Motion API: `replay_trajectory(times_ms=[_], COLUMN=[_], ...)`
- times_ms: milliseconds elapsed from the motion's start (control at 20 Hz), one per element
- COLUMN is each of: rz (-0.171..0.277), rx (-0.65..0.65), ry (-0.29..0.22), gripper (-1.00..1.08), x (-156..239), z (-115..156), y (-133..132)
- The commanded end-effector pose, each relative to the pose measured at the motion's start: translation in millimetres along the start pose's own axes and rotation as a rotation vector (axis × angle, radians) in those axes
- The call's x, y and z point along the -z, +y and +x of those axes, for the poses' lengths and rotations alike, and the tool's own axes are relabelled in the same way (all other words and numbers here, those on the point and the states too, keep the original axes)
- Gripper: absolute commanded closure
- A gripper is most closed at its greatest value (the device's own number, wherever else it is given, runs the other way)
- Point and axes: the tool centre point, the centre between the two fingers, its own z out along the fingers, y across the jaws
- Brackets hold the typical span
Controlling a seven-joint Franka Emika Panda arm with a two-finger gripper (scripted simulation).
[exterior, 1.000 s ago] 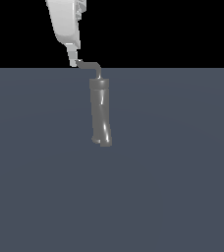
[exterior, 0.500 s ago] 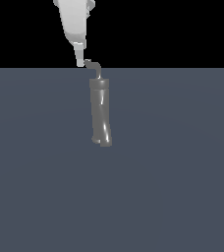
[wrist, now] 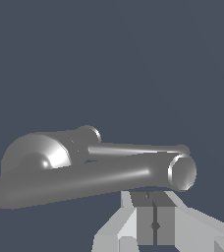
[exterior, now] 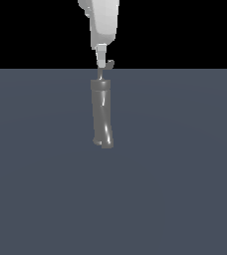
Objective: Turn on the faucet by rotating a designated handle.
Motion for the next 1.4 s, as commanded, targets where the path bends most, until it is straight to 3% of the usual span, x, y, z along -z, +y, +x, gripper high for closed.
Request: replay_trajectory(times_ms=[0,50,1350], rz=[0.0,0.0,0.0], rx=[-0.047,-0.001,-0.044], ry=[0.004,-0.001,0.004], gripper=[1.08,1.08,1.08], x=[0,0,1], z=[36,4,93], y=[5,1,-44])
